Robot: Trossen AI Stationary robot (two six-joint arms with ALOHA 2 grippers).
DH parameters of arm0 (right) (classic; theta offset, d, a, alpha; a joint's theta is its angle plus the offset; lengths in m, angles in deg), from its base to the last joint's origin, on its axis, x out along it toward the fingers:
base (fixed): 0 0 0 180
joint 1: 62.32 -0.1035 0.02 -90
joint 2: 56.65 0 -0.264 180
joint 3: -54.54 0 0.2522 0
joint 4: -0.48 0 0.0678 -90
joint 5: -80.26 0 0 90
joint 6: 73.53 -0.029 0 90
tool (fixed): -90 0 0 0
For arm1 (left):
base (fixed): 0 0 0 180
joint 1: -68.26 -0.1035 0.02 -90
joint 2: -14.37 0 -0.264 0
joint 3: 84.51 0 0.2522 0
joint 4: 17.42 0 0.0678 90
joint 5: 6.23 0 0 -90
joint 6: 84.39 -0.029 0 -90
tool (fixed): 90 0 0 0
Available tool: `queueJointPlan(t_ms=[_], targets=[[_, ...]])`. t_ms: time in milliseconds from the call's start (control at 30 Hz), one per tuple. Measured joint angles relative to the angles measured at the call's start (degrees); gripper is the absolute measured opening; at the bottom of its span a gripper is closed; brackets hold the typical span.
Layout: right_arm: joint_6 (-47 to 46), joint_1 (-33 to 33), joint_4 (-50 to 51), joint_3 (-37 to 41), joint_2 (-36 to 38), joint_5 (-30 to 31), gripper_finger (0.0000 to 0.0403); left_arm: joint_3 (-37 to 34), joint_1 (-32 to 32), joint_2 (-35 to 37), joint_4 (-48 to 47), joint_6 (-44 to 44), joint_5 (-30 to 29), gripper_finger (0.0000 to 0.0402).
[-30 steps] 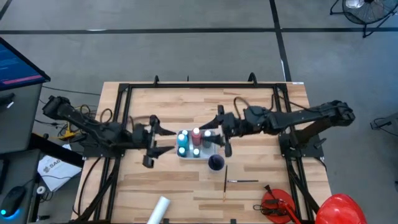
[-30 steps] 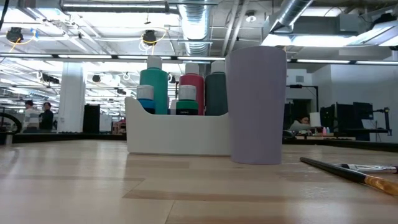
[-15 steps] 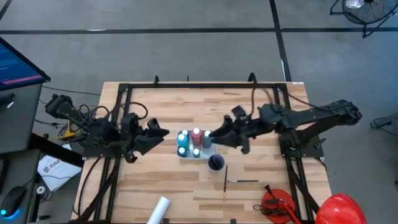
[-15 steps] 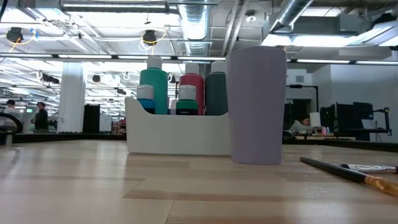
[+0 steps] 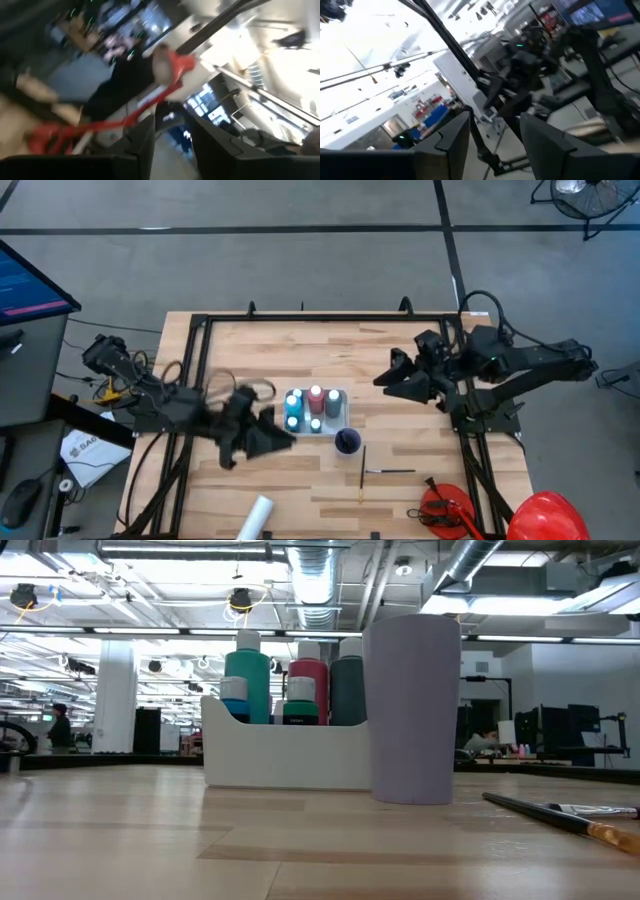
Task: Pick & Place Paint Supplies
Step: Put the white paint bottle into the white bin
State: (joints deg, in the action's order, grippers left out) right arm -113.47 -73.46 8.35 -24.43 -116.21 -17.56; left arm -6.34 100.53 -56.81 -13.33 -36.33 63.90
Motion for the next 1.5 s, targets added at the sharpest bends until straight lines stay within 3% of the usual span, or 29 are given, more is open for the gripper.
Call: queueJointPlan(t_ms=[200,433,667,933,1233,1500], targets=[[0.0,1.56,7.34,0.02,1.97,0.01,0.0164,6.01,4.73,-3.13,-14.77,14.34,-3.79,0.0104],[0.01,2.27,12.79,0.0,1.14,0.02,0.0166,6.64,9.6,-4.51,-20.61,29.45,-3.06,0.0104],[-0.03,2.17,13.73,0.06,-1.01,0.07,0.0165,6.62,13.83,-8.57,-34.55,53.25,10.13,0.0104],[-0.17,1.4,13.52,0.04,-2.78,0.16,0.0164,6.64,18.09,-16.72,-39.94,67.67,25.5,0.0101],[-0.4,-1.37,12.94,0.0,-6.4,0.15,0.0157,6.61,18.8,-26.89,-40.74,72.91,26.99,0.0062],[-2.35,-3.44,12.57,0.0,-9.47,0.15,0.0157,5.94,19.69,-27.45,-41.31,81.53,33.33,0.0005]])
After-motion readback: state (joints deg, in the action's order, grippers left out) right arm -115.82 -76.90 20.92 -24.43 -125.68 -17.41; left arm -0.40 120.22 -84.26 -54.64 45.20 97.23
